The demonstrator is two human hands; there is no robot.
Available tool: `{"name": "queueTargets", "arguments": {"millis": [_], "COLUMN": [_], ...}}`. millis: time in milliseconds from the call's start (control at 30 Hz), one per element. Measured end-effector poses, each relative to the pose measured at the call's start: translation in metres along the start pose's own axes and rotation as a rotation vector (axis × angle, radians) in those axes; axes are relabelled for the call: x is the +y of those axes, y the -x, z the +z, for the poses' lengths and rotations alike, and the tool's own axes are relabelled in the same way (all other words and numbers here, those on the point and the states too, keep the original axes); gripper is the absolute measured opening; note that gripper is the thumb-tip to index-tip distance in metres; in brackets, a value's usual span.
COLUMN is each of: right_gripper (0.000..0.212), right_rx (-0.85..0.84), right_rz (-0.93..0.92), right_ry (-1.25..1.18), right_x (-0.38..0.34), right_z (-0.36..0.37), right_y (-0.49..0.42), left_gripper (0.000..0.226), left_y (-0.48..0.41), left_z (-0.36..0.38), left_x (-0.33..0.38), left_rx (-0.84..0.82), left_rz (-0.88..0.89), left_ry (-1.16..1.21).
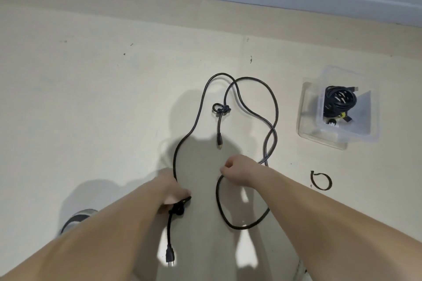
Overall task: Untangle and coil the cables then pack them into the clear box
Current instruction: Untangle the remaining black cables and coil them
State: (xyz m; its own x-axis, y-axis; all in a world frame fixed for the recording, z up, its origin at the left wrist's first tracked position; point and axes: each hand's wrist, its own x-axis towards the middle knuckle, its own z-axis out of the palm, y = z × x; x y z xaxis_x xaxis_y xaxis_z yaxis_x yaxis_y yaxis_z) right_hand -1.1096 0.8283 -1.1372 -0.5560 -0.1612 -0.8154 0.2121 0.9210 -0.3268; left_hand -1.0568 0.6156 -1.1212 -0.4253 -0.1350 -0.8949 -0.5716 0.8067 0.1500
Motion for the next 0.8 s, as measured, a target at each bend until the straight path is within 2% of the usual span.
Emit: {"name": "queueTargets", "arguments": {"millis": [133,200,333,367,500,600,667,800], "right_gripper": [0.036,0.036,0.041,0.044,0.043,0.043,0.043,0.053], "right_rx": [-0.023,-0.028,-0.126,-0.132,-0.107,-0.136,-0.106,-0.014], "right_rz": [-0.005,-0.007,0.014,0.025,0.035,-0.011,-0.025,-0.048], "right_ry": [-0.016,-0.024,-0.063,-0.157,-0.8,-1.013,-0.992,-0.745], "right_x": [-0.007,-0.008,-0.01,-0.013,-0.039,-0.063,-0.078,-0.102], "right_z": [0.012,0.014,0.01,0.006,-0.021,-0.051,-0.072,-0.115], "right_y": [-0.008,-0.007,0.007,0.013,0.039,0.065,0.084,0.136], "left_gripper": [0.021,0.02,0.012,0.014,0.032,0.03,0.027,0.026], "left_y": [-0.004,-0.006,-0.006,-0.002,0.024,0.051,0.074,0.127], "left_z": [0.013,0.013,-0.004,-0.011,-0.039,-0.063,-0.081,-0.106], "left_x": [-0.001,0.001,0.012,0.019,0.049,0.068,0.077,0.083], "left_rx": [0.019,0.008,0.016,0.032,0.095,0.094,0.082,0.13], "left_rz": [0.123,0.114,0.11,0.133,0.262,0.313,0.357,0.437], "left_ry": [0.033,0.041,0.289,0.354,0.607,0.736,0.818,0.88]}}
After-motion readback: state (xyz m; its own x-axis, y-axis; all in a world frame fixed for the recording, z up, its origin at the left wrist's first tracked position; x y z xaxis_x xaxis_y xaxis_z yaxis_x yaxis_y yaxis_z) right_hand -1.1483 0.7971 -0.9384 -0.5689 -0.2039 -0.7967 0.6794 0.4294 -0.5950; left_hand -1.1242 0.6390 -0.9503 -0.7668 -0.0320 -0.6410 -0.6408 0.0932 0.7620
